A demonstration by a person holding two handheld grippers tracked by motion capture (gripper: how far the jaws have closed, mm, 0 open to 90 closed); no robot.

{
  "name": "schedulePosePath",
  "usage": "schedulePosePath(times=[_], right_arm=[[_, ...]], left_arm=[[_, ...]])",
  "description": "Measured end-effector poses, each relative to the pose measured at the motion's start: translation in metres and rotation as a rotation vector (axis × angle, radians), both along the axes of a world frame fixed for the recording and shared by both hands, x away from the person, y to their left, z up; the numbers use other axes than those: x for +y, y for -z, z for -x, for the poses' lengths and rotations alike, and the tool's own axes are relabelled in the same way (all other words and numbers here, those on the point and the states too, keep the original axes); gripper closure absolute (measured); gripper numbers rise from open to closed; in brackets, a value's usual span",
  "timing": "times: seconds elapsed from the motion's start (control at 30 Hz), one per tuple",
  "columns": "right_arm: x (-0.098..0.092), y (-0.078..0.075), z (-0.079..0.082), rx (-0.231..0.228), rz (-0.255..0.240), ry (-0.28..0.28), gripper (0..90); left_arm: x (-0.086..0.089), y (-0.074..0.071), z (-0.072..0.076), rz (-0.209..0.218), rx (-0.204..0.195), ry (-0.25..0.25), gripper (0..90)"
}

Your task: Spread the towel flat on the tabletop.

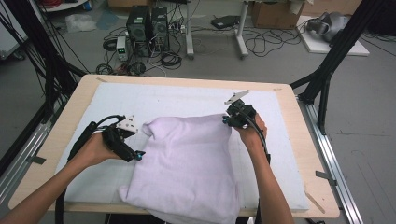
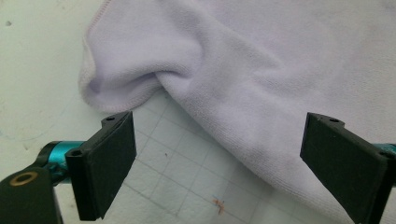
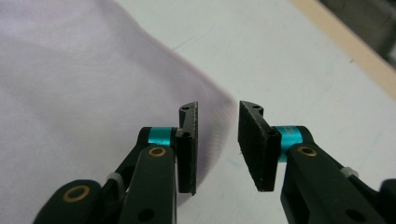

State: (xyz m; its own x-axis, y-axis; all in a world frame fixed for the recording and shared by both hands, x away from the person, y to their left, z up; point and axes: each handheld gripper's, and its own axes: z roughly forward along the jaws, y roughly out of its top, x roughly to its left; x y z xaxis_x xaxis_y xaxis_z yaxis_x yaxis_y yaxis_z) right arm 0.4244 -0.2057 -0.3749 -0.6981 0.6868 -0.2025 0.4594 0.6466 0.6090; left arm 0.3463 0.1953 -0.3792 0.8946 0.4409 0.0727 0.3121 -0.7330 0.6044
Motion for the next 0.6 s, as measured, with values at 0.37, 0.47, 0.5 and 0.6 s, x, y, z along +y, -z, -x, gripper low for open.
schedulePosePath(times=[0.37,0.47,0.5,0.6], right_arm=[[0.01,-0.003,0.05,0.158,0.097,-0.394,57.2],[0.014,0.006,0.07,0.215,0.147,-0.491,58.1],[0.015,0.009,0.073,0.231,0.161,-0.512,58.3],[0.016,0.022,0.086,0.266,0.254,-0.567,58.6]], left_arm=[[0.011,0.008,0.004,-0.067,0.07,0.059,26.9],[0.015,0.011,0.006,-0.085,0.083,0.057,30.1],[0.017,0.013,0.007,-0.085,0.086,0.062,32.3],[0.018,0.018,0.01,-0.111,0.108,0.081,36.8]])
